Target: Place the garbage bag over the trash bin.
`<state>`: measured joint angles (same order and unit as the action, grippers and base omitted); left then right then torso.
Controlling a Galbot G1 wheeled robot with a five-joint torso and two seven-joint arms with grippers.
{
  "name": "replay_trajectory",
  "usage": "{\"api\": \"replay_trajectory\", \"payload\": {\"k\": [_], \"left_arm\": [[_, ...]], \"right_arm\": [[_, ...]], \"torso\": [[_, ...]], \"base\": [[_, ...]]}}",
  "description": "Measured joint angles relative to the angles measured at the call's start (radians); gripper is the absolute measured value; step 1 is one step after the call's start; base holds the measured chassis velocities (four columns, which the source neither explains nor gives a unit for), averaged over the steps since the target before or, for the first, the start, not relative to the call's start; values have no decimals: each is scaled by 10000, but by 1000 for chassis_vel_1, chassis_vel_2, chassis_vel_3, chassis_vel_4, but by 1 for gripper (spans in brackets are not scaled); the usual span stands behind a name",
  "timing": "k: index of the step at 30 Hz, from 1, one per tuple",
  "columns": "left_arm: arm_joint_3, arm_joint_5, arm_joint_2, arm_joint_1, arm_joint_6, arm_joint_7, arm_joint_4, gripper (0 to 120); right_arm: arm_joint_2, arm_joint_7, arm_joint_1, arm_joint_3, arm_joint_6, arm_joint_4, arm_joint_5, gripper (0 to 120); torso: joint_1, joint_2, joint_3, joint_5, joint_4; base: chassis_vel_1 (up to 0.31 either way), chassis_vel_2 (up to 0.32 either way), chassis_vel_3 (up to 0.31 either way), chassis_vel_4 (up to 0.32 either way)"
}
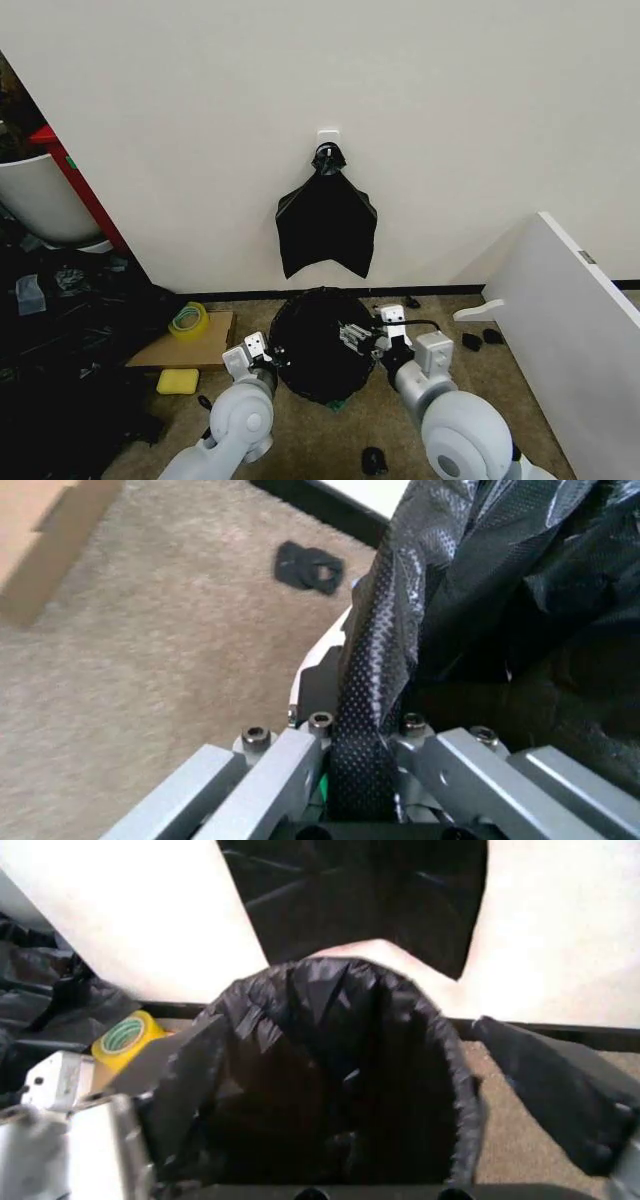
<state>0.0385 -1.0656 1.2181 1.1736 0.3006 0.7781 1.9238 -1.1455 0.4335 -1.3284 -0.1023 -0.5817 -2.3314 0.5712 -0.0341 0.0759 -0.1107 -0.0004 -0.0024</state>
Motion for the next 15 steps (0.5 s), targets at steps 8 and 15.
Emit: {"api": "replay_trajectory", "payload": {"k": [8, 15], "left_arm": [[-235, -919, 462, -915, 168, 377, -851, 0], [-322, -1087, 534, -933, 239, 629, -925, 0]], "right_arm": [[35, -19, 13, -68, 29, 62, -54, 100], [81, 46, 110, -190, 28, 203, 7, 100]], "torso": [[-1, 0, 0, -1, -2], [-1, -1, -1, -2, 0]], "base": [[0, 0, 0, 0], [0, 0, 0, 0]]}}
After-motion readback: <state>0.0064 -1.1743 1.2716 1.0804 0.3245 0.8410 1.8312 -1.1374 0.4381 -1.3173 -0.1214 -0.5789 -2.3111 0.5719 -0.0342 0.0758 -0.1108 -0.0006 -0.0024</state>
